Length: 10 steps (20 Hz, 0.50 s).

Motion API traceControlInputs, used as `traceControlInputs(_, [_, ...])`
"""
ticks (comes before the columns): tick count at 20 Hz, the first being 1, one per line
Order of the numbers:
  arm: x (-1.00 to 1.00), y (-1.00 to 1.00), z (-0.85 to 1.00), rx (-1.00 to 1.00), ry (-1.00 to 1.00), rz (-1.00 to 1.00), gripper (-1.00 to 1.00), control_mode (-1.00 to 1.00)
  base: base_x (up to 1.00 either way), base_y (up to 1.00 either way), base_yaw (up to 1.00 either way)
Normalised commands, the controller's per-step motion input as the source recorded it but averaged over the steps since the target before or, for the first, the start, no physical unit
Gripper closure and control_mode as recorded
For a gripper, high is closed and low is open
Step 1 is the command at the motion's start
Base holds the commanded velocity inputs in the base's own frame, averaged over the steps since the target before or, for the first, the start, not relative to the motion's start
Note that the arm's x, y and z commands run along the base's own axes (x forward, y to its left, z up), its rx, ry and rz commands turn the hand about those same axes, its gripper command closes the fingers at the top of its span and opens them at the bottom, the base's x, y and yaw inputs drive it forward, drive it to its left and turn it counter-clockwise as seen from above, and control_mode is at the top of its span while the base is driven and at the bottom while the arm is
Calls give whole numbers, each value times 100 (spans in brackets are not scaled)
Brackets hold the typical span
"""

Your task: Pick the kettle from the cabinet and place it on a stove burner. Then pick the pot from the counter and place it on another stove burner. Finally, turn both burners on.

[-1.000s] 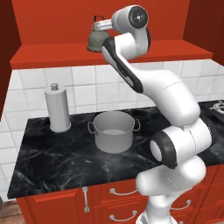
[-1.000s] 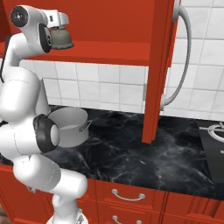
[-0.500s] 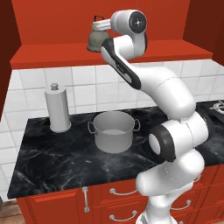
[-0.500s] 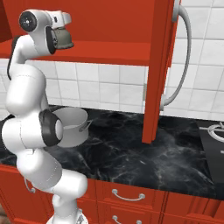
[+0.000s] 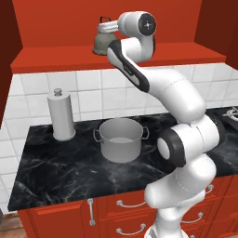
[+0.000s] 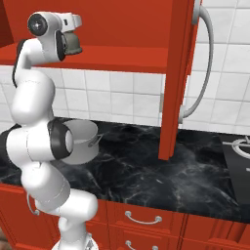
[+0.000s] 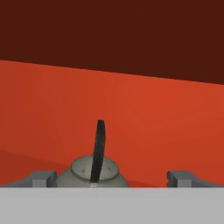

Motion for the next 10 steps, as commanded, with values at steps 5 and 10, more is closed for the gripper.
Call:
traceControlInputs(5, [22, 4, 0, 0, 0, 0, -100, -100, 0, 0, 0])
traceControlInputs(10, [18, 18, 0, 0, 0, 0, -100, -100, 0, 0, 0])
